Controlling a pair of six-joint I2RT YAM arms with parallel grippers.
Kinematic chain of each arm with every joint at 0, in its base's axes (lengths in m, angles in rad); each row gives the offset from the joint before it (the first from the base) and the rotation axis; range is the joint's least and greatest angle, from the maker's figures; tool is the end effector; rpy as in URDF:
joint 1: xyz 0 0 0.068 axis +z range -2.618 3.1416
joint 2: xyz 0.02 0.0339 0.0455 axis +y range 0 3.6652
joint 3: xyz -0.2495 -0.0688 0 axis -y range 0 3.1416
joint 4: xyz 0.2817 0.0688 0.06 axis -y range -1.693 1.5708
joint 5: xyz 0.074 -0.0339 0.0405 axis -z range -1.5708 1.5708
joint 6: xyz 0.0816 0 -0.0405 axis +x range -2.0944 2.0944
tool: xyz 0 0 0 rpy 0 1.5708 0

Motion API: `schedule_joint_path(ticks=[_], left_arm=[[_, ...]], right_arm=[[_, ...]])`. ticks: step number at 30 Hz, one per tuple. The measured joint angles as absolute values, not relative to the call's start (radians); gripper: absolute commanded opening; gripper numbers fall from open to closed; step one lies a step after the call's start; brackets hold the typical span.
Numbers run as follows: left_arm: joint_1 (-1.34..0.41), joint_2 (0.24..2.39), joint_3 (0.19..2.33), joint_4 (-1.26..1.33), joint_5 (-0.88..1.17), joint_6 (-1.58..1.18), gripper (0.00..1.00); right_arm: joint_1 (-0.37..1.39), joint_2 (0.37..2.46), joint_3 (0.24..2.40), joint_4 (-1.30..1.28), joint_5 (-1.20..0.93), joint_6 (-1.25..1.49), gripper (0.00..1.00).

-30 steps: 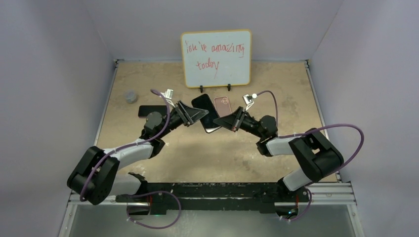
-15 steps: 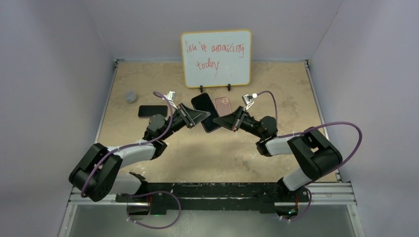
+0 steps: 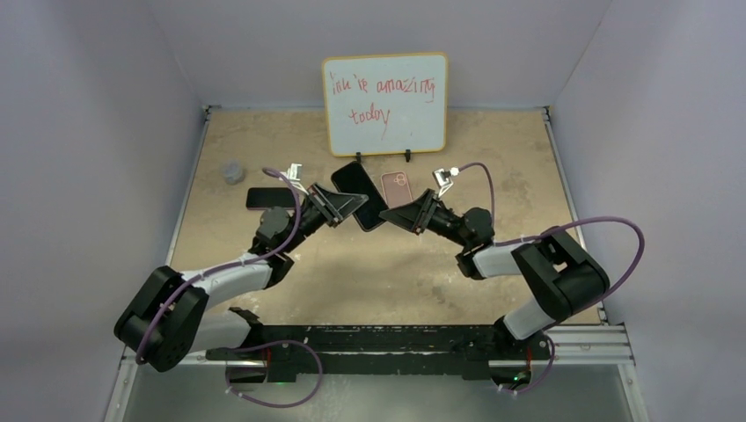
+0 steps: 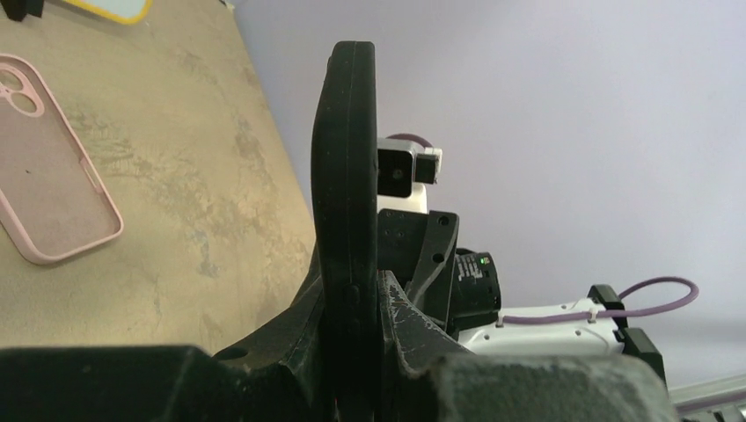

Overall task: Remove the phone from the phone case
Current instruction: Remove the phone case from the phone.

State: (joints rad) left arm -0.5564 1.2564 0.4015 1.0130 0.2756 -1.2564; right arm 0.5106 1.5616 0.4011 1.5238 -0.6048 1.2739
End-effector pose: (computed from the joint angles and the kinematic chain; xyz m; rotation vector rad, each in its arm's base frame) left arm 0.2631 -0.1898 0.2016 -0.3102 1.6227 -1.6441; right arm 0.2539 0.1954 0.1788 -0.0661 1.5308 1.8492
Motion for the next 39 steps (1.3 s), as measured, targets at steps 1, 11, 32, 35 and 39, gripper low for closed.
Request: schedule_joint_path(ticks=[1,11,32,35,39], left_arm=[[-0.556,1.250,0.399,1.013,0.264,-1.258,0.00],[-0.556,1.243,0.370,1.069,0.134,-1.330,0.00],[-0.583,1.225,0.329,1.192,0.063,-1.444,0.00],[-0.585,1.216,0.326,1.193,0.062,-1.448,0.00],[-0.586,1.208,0.310,1.207,0.060,-1.461,0.00]], right_arm=[[0.514,1.557,0.400,1.523,-0.596,1.267,0.59],[0.641,1.485,0.400,1.522,-0.511,1.148,0.60],[0.768,1.519,0.479,1.516,-0.439,1.018,0.41],[0.773,1.519,0.479,1.517,-0.426,0.997,0.35],[0.774,1.520,0.479,1.512,-0.408,0.974,0.21]])
